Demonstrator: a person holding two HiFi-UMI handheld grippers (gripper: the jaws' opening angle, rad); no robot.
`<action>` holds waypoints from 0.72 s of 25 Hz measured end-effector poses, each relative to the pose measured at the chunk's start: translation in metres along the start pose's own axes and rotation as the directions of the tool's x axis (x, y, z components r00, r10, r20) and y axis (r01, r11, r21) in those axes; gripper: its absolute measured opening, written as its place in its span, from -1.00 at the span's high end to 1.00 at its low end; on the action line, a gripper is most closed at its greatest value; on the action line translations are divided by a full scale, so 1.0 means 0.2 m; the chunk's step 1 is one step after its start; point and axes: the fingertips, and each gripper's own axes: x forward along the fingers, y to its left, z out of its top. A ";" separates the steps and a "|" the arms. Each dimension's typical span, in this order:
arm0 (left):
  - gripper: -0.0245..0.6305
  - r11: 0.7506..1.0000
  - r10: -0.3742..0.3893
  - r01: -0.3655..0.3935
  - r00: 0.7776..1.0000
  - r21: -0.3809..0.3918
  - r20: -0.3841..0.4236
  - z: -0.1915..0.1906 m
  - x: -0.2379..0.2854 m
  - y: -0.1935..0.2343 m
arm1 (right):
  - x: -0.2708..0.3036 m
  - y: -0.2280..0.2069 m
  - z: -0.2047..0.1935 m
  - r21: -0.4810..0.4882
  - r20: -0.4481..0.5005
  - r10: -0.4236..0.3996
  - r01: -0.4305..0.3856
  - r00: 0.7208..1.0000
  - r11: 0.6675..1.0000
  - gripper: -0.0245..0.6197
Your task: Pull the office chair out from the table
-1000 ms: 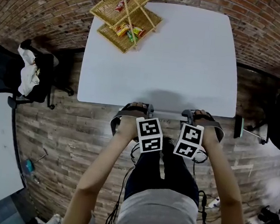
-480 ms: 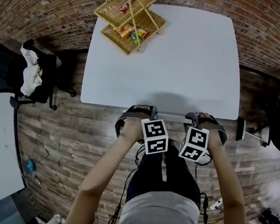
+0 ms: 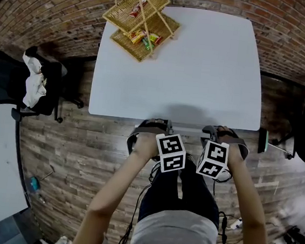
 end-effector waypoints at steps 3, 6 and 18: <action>0.67 0.999 -0.036 0.036 0.999 0.007 -0.022 -0.01 -0.01 -0.06 | -0.01 0.05 0.00 0.004 0.005 0.021 -0.021 1.000 1.000 0.64; 0.67 0.999 -0.036 0.037 0.999 0.013 -0.021 -0.02 -0.02 -0.13 | -0.02 0.11 0.00 0.002 0.002 0.020 -0.020 1.000 1.000 0.64; 0.67 0.999 -0.029 0.029 1.000 0.018 -0.005 -0.02 -0.07 -0.43 | -0.08 0.40 -0.02 0.011 0.000 0.039 -0.039 0.999 0.999 0.64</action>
